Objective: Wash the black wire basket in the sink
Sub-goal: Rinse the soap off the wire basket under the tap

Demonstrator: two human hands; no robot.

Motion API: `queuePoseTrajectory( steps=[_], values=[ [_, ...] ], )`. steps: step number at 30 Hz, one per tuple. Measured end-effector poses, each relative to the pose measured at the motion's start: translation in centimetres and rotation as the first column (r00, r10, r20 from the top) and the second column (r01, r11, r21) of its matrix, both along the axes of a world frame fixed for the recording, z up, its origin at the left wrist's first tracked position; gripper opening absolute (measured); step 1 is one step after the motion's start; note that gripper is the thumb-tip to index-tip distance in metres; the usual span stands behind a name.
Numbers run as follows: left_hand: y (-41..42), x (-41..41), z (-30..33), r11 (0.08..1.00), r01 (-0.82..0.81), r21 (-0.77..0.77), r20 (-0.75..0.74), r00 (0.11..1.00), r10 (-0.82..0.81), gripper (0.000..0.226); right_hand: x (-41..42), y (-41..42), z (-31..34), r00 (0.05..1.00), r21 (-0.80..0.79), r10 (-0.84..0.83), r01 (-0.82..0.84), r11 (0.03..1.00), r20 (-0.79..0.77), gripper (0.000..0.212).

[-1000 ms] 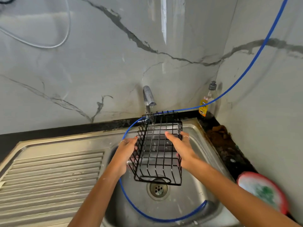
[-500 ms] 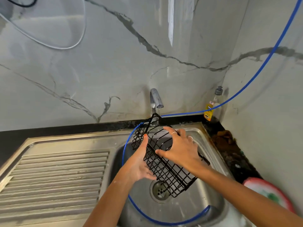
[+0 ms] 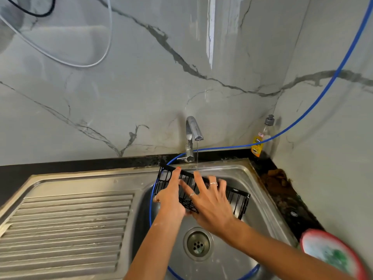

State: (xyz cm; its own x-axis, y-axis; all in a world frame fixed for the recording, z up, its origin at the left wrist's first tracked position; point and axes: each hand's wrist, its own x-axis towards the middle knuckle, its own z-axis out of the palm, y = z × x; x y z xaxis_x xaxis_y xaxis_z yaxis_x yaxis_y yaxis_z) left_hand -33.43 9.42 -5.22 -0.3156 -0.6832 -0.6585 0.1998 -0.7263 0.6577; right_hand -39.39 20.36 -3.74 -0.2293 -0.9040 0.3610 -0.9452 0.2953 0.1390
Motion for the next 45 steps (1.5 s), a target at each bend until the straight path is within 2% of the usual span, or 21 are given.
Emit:
queuePoseTrajectory(
  steps=[3,5,7,9,10,11,12,13,14,16,18,19,22,24,27,30,32,35,37,41,45],
  values=[
    [1.7,0.1,2.8,0.994,-0.106,0.017,-0.037,0.994,0.107,0.12,-0.2,0.6,-0.3,0.998,0.01,0.047,-0.047,0.999,-0.041,0.1],
    [1.9,-0.4,2.6,0.971,-0.233,0.06,0.033,0.972,0.232,0.111,-0.5,1.1,-0.4,0.995,-0.001,0.088,-0.088,0.996,-0.037,0.098],
    [2.4,-0.5,1.9,0.963,-0.269,-0.017,0.04,0.962,0.27,0.105,-0.8,1.5,-0.4,0.992,0.027,0.122,-0.122,0.992,-0.024,0.097],
    [2.7,-0.3,0.8,0.957,-0.275,-0.089,-0.014,0.961,0.275,0.091,-0.6,2.0,0.5,0.98,0.083,0.185,-0.192,0.978,0.079,0.096],
    [2.6,-0.3,0.3,0.959,-0.264,-0.104,-0.039,0.965,0.261,0.086,-0.8,2.2,1.2,0.96,0.081,0.211,-0.229,0.97,0.185,0.094],
    [2.5,-0.1,0.1,0.961,-0.242,-0.132,-0.053,0.97,0.237,0.085,-0.9,2.5,2.1,0.912,0.062,0.201,-0.238,0.969,0.356,0.087],
    [2.2,0.2,-0.2,0.964,-0.208,-0.165,-0.047,0.978,0.203,0.085,-1.1,2.6,3.3,0.821,0.076,0.144,-0.221,0.972,0.552,0.077],
    [1.9,0.4,-0.4,0.965,-0.167,-0.201,-0.032,0.986,0.163,0.085,-1.6,2.5,4.4,0.719,0.053,0.095,-0.181,0.982,0.689,0.065],
    [1.6,0.6,-0.7,0.966,-0.121,-0.23,-0.014,0.993,0.121,0.086,-2.3,2.1,5.2,0.653,0.04,0.054,-0.128,0.991,0.756,0.05],
    [1.0,1.2,-1.2,0.966,-0.056,-0.251,-0.004,0.998,0.056,0.09,-4.5,0.5,6.3,0.614,0.077,-0.029,-0.053,0.996,0.789,0.028],
    [0.6,1.7,-1.6,0.966,-0.029,-0.258,-0.027,0.999,0.022,0.091,-6.7,-1.8,6.9,0.553,0.103,-0.076,-0.018,0.995,0.83,0.021],
    [0.5,1.8,-1.6,0.964,-0.022,-0.264,-0.033,0.999,0.013,0.088,-7.6,-3.0,7.0,0.482,0.116,-0.098,-0.008,0.993,0.871,0.02],
    [0.2,2.1,-2.3,0.967,-0.021,-0.255,-0.053,0.999,0.008,0.077,-9.3,-7.5,6.2,0.165,0.209,-0.199,-0.05,0.977,0.966,0.02],
    [-0.1,2.2,-2.6,0.971,-0.048,-0.236,-0.092,0.995,0.027,0.066,-9.7,-10.2,5.2,0.016,0.225,-0.225,-0.072,0.972,0.974,0.02],
    [-1.1,2.5,-3.4,0.977,-0.099,-0.191,-0.145,0.987,0.072,0.053,-9.5,-13.2,5.2,-0.166,0.202,-0.207,-0.044,0.978,0.964,0.026],
    [-1.9,2.5,-3.7,0.978,-0.107,-0.177,-0.131,0.988,0.084,0.078,-9.3,-14.1,5.7,-0.269,0.175,-0.196,-0.099,0.98,0.943,0.033],
    [-2.4,2.0,-4.3,0.983,-0.095,-0.16,-0.106,0.991,0.079,0.083,-9.4,-14.4,5.8,-0.291,0.166,-0.208,-0.163,0.973,0.934,0.036],
    [-2.1,0.8,-4.6,0.983,-0.102,-0.154,-0.082,0.993,0.09,0.062,-9.8,-14.1,5.7,-0.296,0.186,-0.248,-0.223,0.957,0.923,0.042],
    [-2.0,-0.2,-4.8,0.989,-0.096,-0.111,-0.08,0.993,0.087,0.064,-10.2,-13.6,5.8,-0.297,0.201,-0.277,-0.261,0.944,0.914,0.043],
    [-1.1,-2.2,-4.9,0.996,-0.074,-0.057,-0.114,0.991,0.067,0.08,-11.3,-12.4,6.4,-0.244,0.243,-0.33,-0.326,0.913,0.912,0.044],
    [-0.7,-4.6,-4.7,1.0,-0.018,-0.023,-0.106,0.994,0.015,0.07,-12.2,-11.1,6.9,-0.17,0.281,-0.384,-0.433,0.856,0.907,0.046]
  ],
)
